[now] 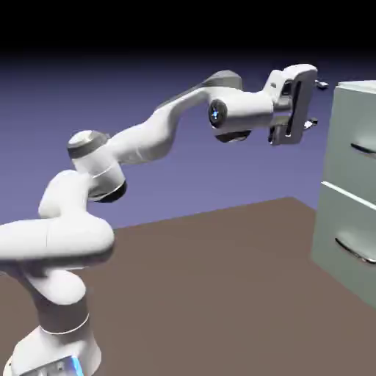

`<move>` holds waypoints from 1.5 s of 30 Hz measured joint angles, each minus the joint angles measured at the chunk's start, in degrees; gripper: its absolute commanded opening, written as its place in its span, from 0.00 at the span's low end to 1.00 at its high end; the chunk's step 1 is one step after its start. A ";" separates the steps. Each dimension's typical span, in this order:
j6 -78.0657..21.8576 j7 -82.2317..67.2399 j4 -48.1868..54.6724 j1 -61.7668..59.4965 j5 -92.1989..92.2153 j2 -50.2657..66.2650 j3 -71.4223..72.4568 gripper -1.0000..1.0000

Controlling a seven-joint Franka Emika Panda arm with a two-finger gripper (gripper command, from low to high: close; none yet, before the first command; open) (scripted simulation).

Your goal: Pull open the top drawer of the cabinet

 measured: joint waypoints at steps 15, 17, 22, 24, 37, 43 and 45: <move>2.11 -11.44 17.59 -17.40 13.49 -4.13 6.50 0.00; 1.24 -11.63 15.52 -16.21 13.45 -4.25 6.46 0.00; -3.17 -12.20 5.14 -10.27 13.32 -5.25 6.00 0.00; -4.98 -12.03 0.99 -7.97 13.31 -6.09 5.62 0.00; -16.35 -10.01 -26.00 7.39 11.94 -12.56 3.51 0.00; -19.47 -10.49 -35.16 13.49 10.49 -13.56 2.84 1.00; -20.01 -10.78 -37.23 15.06 9.87 -13.59 2.54 1.00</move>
